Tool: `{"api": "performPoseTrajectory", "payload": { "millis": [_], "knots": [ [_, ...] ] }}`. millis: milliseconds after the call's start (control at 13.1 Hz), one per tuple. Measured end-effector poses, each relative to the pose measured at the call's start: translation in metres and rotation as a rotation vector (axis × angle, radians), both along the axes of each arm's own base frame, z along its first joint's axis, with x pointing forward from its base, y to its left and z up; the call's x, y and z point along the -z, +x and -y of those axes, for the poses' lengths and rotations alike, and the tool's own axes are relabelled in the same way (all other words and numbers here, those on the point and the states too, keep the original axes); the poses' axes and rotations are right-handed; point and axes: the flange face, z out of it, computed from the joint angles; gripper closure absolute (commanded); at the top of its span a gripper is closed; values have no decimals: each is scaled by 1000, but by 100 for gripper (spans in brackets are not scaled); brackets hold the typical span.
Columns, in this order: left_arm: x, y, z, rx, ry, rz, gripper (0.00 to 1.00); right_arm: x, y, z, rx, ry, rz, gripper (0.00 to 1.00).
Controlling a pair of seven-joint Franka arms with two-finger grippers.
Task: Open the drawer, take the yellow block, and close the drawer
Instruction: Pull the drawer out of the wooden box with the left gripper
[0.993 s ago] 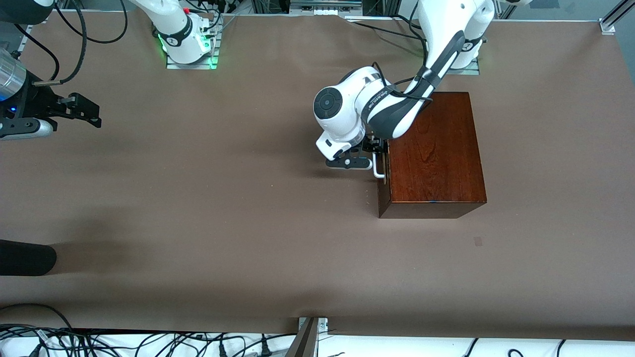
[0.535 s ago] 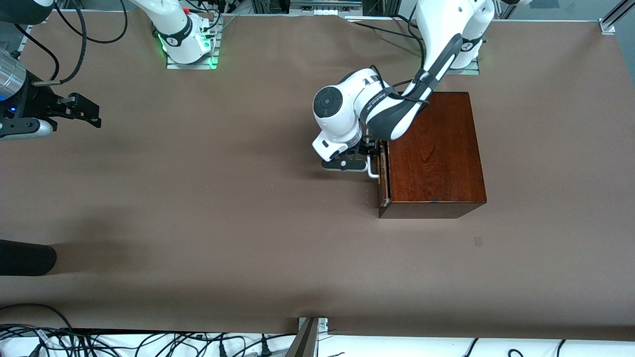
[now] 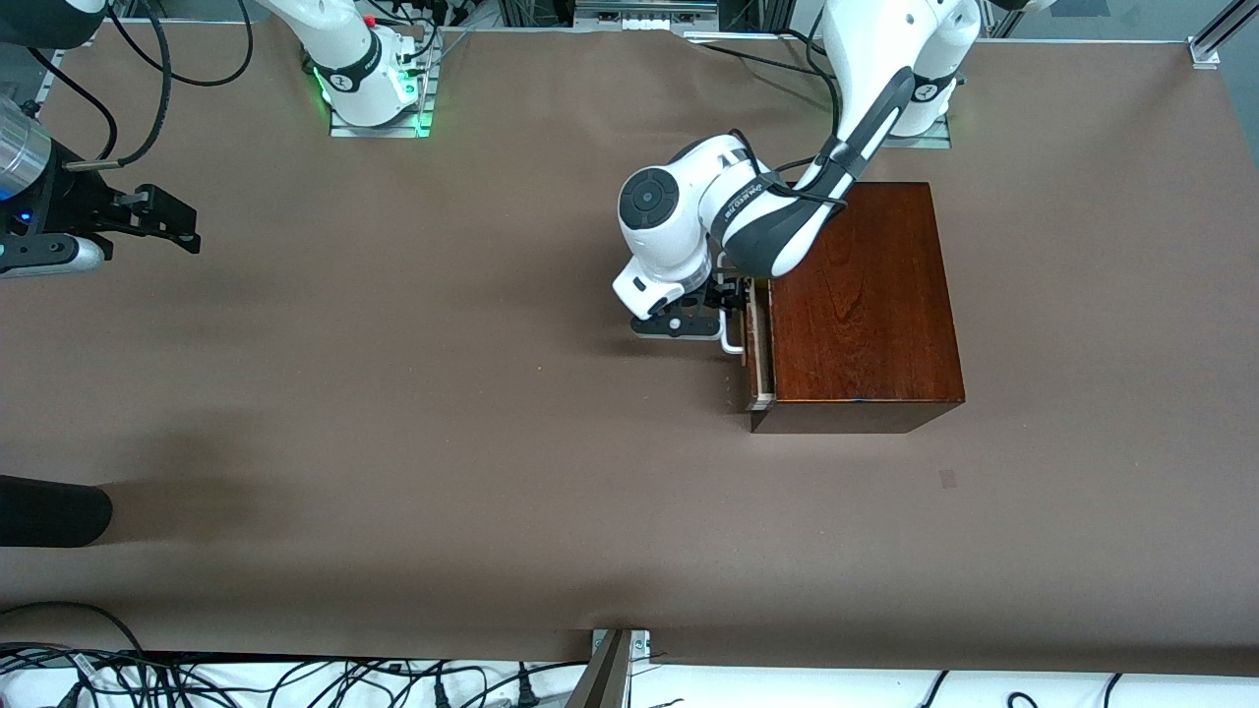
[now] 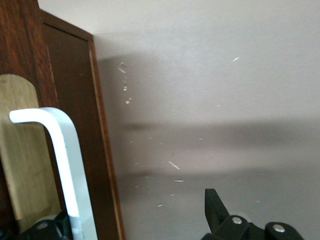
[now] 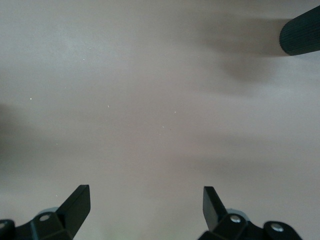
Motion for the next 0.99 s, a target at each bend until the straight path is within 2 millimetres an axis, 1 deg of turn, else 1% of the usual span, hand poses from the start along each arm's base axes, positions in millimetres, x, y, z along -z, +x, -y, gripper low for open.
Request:
{"api": "performPoseTrajectory", "payload": {
  "millis": [229,993],
  "knots": [
    [-5,-3,14,3,-23,15,0,0,0,-1,-1,1,0,0],
    [-8,-4,36,1,-48,24,0,0,0,-1,-1,1,0,0]
  ]
}}
